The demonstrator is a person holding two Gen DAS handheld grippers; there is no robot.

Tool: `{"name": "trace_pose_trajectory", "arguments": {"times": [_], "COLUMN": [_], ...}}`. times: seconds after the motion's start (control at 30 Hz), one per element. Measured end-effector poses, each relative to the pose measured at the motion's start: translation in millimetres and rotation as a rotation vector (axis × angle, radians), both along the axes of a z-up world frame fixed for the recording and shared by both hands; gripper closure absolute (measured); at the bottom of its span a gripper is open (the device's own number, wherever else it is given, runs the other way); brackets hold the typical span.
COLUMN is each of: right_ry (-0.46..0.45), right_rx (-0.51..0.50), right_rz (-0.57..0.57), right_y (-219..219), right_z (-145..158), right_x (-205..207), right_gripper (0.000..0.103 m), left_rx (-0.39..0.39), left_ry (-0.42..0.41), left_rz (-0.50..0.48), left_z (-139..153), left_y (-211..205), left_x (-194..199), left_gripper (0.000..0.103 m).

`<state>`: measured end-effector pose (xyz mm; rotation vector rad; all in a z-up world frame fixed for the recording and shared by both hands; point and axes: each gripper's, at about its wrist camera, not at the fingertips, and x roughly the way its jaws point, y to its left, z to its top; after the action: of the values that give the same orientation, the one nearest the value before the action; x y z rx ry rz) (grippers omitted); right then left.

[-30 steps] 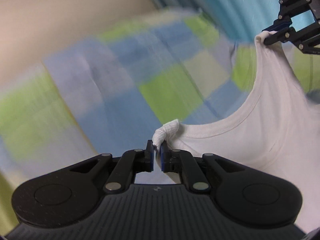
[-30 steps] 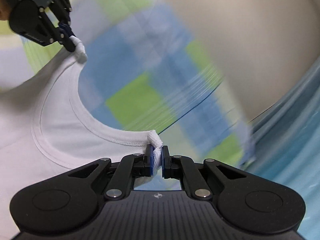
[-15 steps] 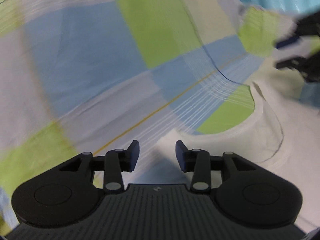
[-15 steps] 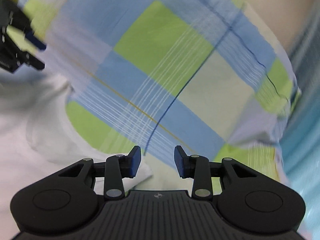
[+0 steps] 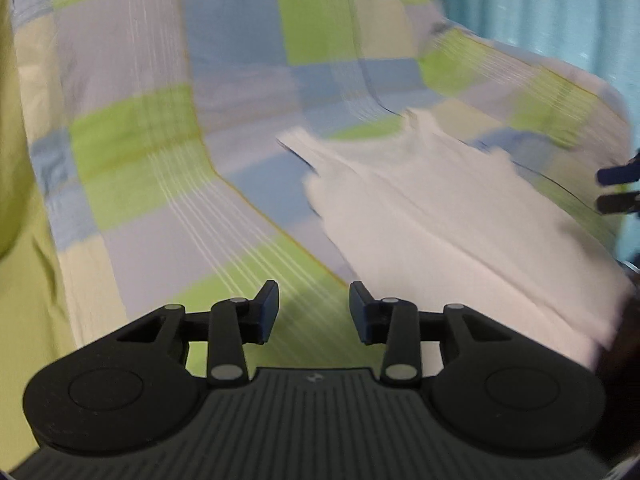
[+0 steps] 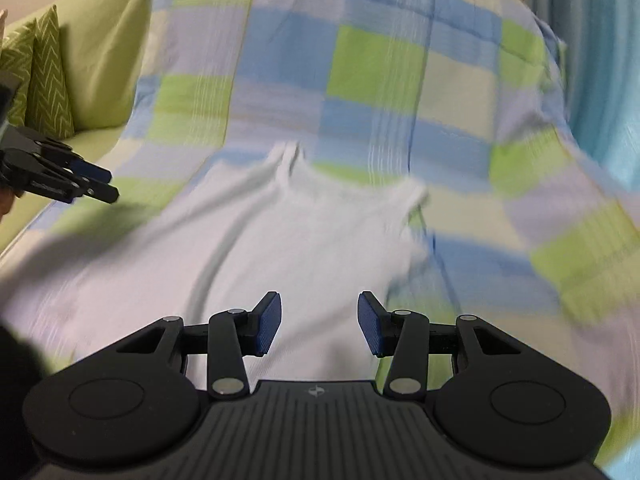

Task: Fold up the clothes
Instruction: 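Open both grippers and withdraw from the flattened undershirt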

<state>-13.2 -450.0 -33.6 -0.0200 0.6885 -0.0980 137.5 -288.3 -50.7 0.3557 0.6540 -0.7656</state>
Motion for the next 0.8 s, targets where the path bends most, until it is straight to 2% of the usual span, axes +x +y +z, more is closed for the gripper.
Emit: {"name": "trace_pose_trajectory", "arguments": {"times": [0.07,0.2,0.23,0.33,0.5,0.53,0.57,0.6,0.67,0.73,0.8], "right_ry": [0.034,0.094,0.1,0.113,0.123,0.122,0.121,0.119,0.108,0.093,0.073], "right_rx": [0.043,0.018,0.023,0.024,0.133,0.16,0.187,0.211,0.252,0.271,0.247], "right_rz": [-0.019,-0.049,-0.069,-0.136,-0.2,-0.207,-0.214,-0.222,-0.236,-0.249,-0.302], "right_y": [11,27,26,14,-12,-16,-20,-23,-27,-33,-42], "right_z": [-11,-28,-30,-37,-51,-53,-56,-58,-61,-58,-49], "right_x": [-17,-30,-30,-30,-26,-25,-24,-24,-26,-32,-43], "right_gripper": [0.058,0.058,0.058,0.058,0.059,0.062,0.074,0.08,0.102,0.103,0.103], "left_rx": [0.015,0.017,0.028,0.052,0.056,0.057,0.058,0.061,0.074,0.091,0.11], "left_ry": [0.02,0.071,0.069,0.078,0.073,0.075,0.077,0.076,0.055,0.033,0.011], "left_rz": [-0.035,-0.066,-0.068,-0.091,-0.082,-0.082,-0.083,-0.086,-0.083,-0.079,-0.075], "left_z": [-6,-17,-21,-29,-35,-35,-34,-34,-32,-30,-27], "left_y": [1,3,1,-5,-11,-13,-14,-16,-17,-17,-15], "left_x": [-20,-45,-49,-58,-59,-58,-57,-57,-59,-60,-61], "left_gripper": [0.069,0.077,0.081,0.084,0.086,0.091,0.094,0.1,0.1,0.101,0.101]}}
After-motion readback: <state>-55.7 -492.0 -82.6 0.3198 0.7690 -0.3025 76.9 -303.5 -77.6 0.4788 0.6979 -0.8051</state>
